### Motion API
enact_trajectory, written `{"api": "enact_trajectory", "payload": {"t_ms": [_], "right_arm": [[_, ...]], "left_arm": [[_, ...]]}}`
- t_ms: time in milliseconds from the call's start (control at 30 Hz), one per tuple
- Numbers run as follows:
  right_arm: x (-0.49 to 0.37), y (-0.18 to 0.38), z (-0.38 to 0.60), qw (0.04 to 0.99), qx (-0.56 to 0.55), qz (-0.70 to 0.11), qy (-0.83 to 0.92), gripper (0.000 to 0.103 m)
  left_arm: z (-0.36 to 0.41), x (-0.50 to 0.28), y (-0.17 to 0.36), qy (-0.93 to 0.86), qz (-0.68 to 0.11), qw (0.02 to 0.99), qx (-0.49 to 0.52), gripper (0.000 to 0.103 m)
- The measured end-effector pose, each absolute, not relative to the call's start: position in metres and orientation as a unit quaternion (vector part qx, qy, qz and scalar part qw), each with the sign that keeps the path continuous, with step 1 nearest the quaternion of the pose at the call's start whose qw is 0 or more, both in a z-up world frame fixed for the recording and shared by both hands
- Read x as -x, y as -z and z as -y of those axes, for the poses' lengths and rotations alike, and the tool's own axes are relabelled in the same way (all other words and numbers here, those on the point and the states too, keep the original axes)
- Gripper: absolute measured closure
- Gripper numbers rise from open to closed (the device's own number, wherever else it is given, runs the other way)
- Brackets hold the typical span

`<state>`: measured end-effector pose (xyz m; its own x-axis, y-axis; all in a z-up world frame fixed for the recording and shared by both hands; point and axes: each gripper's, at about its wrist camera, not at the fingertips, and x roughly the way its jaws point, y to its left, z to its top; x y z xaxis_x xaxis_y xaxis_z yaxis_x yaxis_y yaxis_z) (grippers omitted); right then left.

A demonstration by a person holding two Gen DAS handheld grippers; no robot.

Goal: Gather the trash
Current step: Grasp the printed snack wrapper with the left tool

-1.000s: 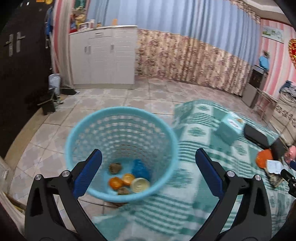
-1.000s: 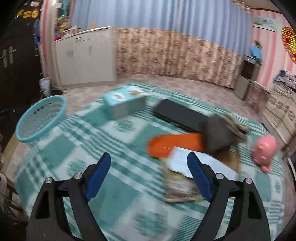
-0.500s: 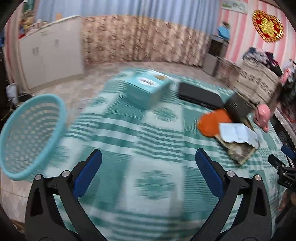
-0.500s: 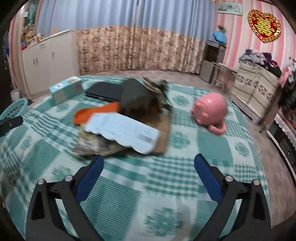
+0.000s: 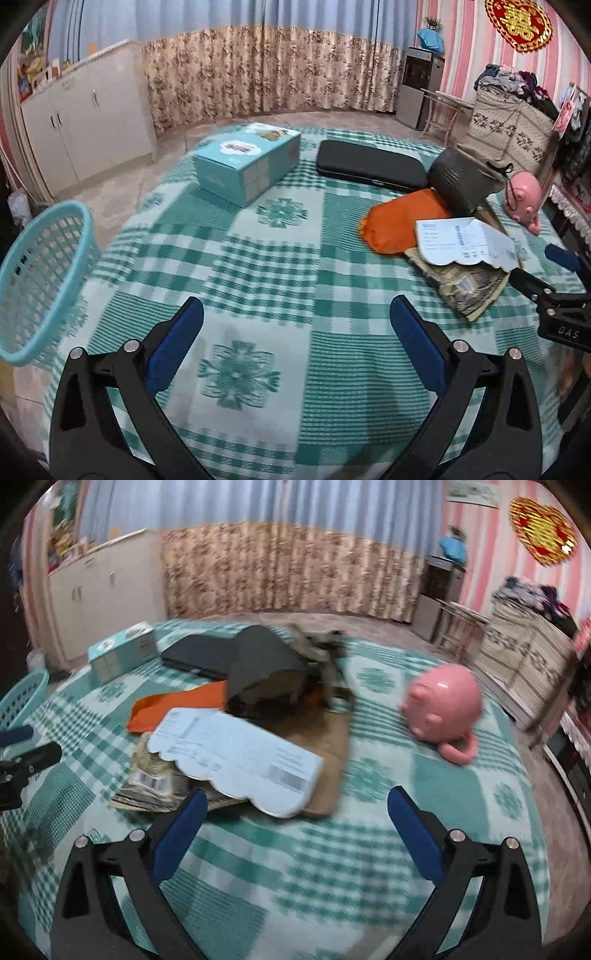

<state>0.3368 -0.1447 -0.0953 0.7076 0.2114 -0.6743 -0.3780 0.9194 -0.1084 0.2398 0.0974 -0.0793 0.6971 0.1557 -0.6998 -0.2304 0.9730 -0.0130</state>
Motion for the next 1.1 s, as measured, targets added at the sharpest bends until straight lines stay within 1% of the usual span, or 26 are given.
{"api": "enact_trajectory", "payload": {"t_ms": [333,400,433,467,500,533,600,667,700,800,833,867,933,1100], "right_arm": [[-0.361,0.096,0.108,0.898,0.161,-0.357,-0.202,0.007],[-0.365,0.095,0.107,0.895,0.16,-0.36,-0.209,0.009],[-0.367,0.094,0.107,0.892,0.159,-0.363,-0.216,0.016],[-0.368,0.094,0.108,0.891,0.158,-0.366,-0.219,0.029],[-0.368,0.093,0.109,0.89,0.155,-0.368,-0.22,0.036],[-0.369,0.092,0.111,0.89,0.151,-0.369,-0.22,0.048],[-0.369,0.089,0.117,0.894,0.138,-0.365,-0.219,0.05],[-0.369,0.088,0.122,0.897,0.133,-0.362,-0.218,0.062],[-0.37,0.088,0.123,0.896,0.133,-0.363,-0.217,0.063],[-0.374,0.089,0.128,0.894,0.132,-0.369,-0.216,0.062],[-0.373,0.087,0.13,0.897,0.129,-0.367,-0.212,0.06],[-0.371,0.085,0.134,0.899,0.125,-0.365,-0.206,0.049],[-0.367,0.081,0.144,0.907,0.118,-0.355,-0.191,0.034],[-0.354,0.086,0.178,0.912,0.122,-0.363,-0.149,0.034]], "left_arm": [[-0.103,-0.23,0.076,-0.117,-0.366,0.923,0.025,0.005],[-0.104,-0.23,0.078,-0.116,-0.368,0.922,0.028,0.005],[-0.104,-0.23,0.079,-0.116,-0.369,0.922,0.029,0.005],[-0.104,-0.23,0.079,-0.116,-0.37,0.921,0.029,0.006],[-0.105,-0.23,0.079,-0.116,-0.369,0.921,0.031,0.006],[-0.105,-0.23,0.079,-0.116,-0.369,0.922,0.032,0.006],[-0.106,-0.229,0.079,-0.115,-0.368,0.922,0.036,0.005],[-0.106,-0.23,0.078,-0.115,-0.367,0.922,0.037,0.006],[-0.105,-0.23,0.078,-0.113,-0.366,0.923,0.037,0.006],[-0.1,-0.232,0.077,-0.109,-0.368,0.923,0.034,0.006],[-0.098,-0.234,0.077,-0.104,-0.368,0.923,0.039,0.006],[-0.097,-0.236,0.076,-0.098,-0.369,0.923,0.046,0.006],[-0.09,-0.242,0.075,-0.086,-0.371,0.923,0.053,0.006],[-0.058,-0.264,0.076,-0.049,-0.378,0.923,0.056,0.006]]}}
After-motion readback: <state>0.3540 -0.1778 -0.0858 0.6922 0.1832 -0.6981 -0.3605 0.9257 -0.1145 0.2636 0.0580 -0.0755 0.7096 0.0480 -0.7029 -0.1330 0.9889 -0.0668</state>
